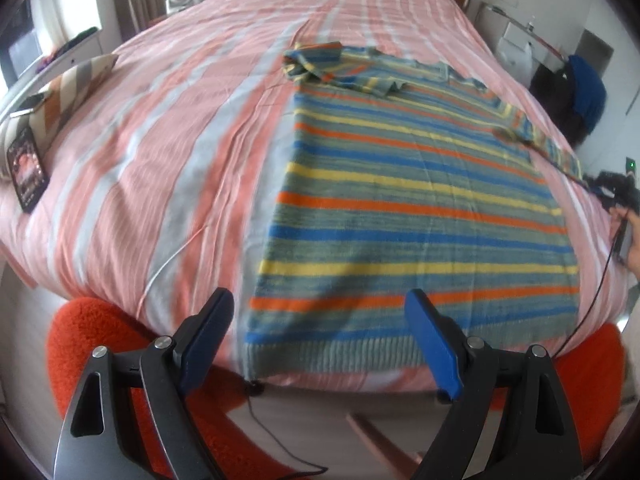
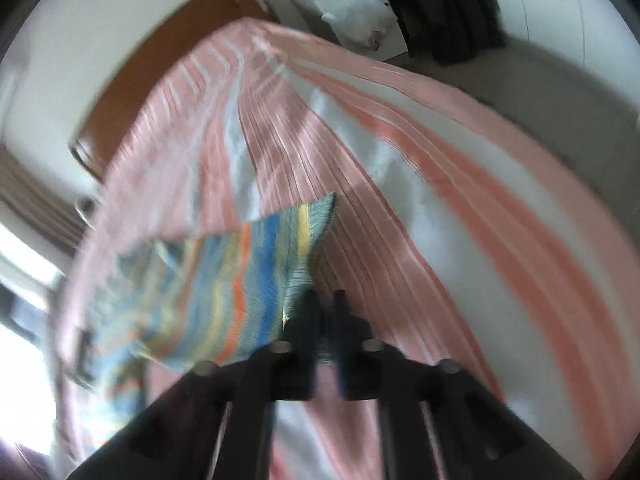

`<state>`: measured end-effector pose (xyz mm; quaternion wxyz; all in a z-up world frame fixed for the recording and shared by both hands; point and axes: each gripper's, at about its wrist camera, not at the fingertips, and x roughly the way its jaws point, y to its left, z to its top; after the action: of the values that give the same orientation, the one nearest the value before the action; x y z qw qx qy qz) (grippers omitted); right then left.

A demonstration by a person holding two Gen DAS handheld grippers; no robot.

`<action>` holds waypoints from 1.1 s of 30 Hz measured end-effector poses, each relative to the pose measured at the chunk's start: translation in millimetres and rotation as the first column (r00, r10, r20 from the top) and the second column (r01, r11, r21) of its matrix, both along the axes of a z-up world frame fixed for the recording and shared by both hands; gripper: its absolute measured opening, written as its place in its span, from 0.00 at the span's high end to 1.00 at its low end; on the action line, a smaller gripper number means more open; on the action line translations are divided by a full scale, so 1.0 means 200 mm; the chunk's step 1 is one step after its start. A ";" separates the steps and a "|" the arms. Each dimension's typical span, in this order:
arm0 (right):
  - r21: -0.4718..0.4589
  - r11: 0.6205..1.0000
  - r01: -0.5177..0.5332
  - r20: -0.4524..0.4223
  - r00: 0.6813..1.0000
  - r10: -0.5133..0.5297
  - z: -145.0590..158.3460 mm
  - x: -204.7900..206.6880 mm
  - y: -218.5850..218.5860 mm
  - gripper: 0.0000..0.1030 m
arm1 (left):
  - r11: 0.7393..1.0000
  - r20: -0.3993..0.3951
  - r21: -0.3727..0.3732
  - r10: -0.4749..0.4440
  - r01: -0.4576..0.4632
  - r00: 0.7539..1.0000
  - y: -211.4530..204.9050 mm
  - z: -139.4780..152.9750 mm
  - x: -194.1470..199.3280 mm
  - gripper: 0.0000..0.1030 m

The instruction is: Fold small clothes

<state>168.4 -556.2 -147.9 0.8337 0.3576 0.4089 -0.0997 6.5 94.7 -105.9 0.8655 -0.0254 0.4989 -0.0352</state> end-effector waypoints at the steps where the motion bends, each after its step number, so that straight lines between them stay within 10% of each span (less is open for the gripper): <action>1: 0.053 0.999 0.014 0.030 0.999 -0.015 -0.02 -0.01 -0.02 0.60 | 1.000 -0.004 -0.001 0.003 -0.003 1.000 0.00 0.00 0.00 0.14; 5: 0.097 0.995 0.014 0.008 1.000 -0.015 -0.08 0.03 0.03 0.64 | 1.000 -0.037 -0.009 0.009 -0.009 0.999 0.00 -0.04 0.02 0.14; 6: 0.064 0.998 -0.009 -0.017 1.000 0.010 -0.07 0.05 0.05 0.91 | 1.000 -0.042 -0.012 0.008 -0.009 0.999 -0.01 -0.05 0.03 0.14; 7: -0.005 0.999 -0.037 -0.055 0.998 0.037 -0.05 0.08 0.07 0.97 | 1.000 -0.044 -0.012 0.007 -0.007 0.999 -0.02 -0.05 0.03 0.14; 14: -0.166 0.985 -0.046 -0.119 0.993 0.026 -0.06 0.10 0.10 0.96 | 0.998 -0.037 0.065 0.007 -0.005 0.999 0.01 -0.05 0.06 0.14; 21: -0.259 0.966 -0.016 -0.052 0.999 0.003 0.10 -0.11 0.14 0.33 | 0.993 0.173 0.117 -0.047 0.027 0.984 0.06 0.31 0.32 0.12; 33: -0.437 0.869 -0.230 0.000 0.967 0.256 0.23 -0.72 0.79 0.29 | 0.969 0.124 0.131 -0.227 0.211 0.966 -0.27 0.22 0.62 0.08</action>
<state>23.6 -398.8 -101.7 0.9096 0.1117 0.3936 -0.0722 130.5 41.6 -62.8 0.8888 0.0828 0.4387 -0.1032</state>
